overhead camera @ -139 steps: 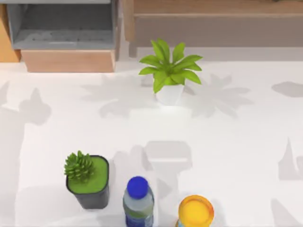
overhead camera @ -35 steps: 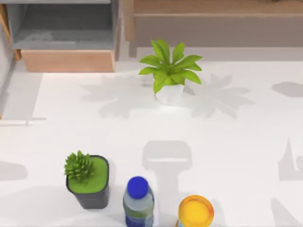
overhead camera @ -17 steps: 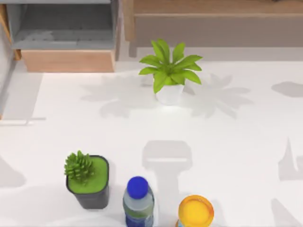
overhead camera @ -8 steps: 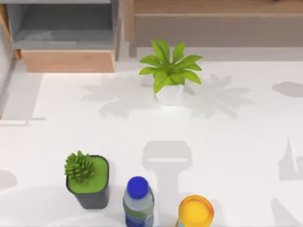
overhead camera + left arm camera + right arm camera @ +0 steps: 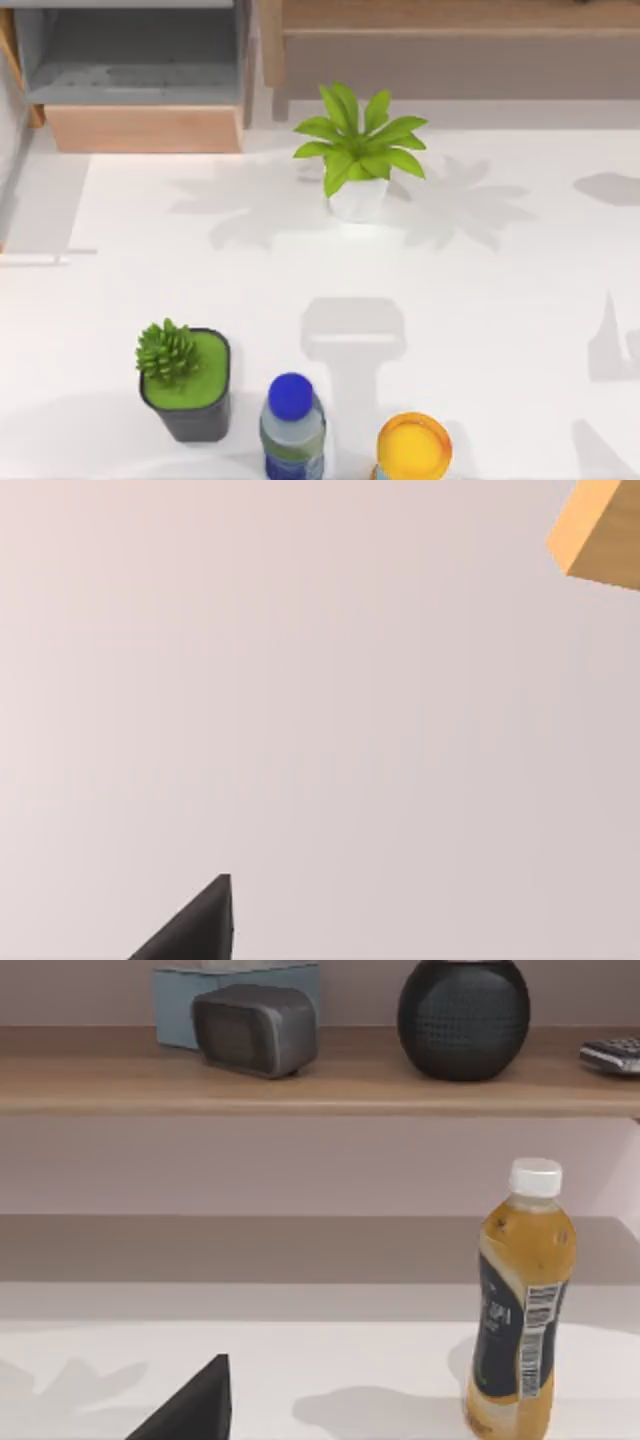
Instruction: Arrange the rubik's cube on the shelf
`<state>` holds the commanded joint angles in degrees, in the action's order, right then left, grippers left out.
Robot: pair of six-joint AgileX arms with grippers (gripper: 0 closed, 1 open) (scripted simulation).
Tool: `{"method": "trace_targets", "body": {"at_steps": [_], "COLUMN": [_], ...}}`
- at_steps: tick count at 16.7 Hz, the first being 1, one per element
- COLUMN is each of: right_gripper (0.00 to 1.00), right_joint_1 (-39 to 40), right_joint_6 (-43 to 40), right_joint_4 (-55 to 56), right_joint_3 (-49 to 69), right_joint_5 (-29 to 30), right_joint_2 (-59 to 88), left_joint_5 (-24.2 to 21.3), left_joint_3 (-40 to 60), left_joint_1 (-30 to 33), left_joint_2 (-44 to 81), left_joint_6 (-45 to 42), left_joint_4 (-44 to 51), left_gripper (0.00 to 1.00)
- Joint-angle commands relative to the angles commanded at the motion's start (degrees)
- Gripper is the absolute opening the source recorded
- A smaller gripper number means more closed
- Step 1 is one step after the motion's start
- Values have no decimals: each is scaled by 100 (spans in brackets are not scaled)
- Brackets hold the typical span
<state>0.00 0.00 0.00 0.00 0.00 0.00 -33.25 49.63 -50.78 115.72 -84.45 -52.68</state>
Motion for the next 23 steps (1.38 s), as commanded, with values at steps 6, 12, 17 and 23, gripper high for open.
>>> {"method": "trace_targets", "body": {"at_steps": [6,12,17,23], "right_gripper": [100,100,100,100], "right_joint_1": [0,0,0,0], "right_joint_6": [0,0,0,0], "right_joint_4": [0,0,0,0], "right_joint_3": [0,0,0,0], "right_joint_5": [0,0,0,0], "right_joint_2": [0,0,0,0], "left_joint_5": [859,1588,2041,2372], "left_joint_3": [2899,6025,8237,10028], "left_joint_1": [185,927,1745,2597], "left_joint_2": [316,1014,1875,2875], "left_joint_6": [902,1994,2874,3670], "left_joint_4": [3760,7786,10841,13410], "left_gripper": [100,100,100,100]}}
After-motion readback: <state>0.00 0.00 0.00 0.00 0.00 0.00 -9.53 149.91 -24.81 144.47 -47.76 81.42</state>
